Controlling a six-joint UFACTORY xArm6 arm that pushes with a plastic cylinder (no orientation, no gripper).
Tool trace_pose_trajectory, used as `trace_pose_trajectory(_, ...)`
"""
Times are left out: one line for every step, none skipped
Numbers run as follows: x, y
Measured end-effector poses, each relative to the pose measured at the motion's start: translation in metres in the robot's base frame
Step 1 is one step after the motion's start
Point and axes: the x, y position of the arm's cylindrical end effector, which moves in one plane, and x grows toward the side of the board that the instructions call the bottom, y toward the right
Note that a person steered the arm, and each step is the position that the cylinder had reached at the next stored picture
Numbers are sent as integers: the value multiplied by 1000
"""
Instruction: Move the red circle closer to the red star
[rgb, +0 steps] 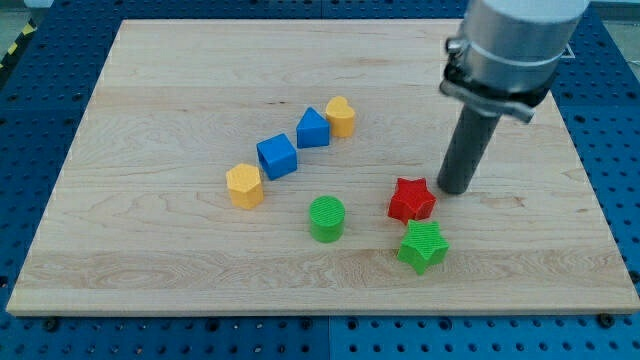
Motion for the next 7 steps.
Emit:
trace_pose_trajectory(-53, 33)
trace_pose_trajectory(-98, 67)
trace_pose_trajectory(-151, 101)
trace_pose_trajectory(-176, 129)
trace_pose_trajectory(-230, 142)
trace_pose_trajectory(-285, 135)
trace_pose_trajectory(-286, 131)
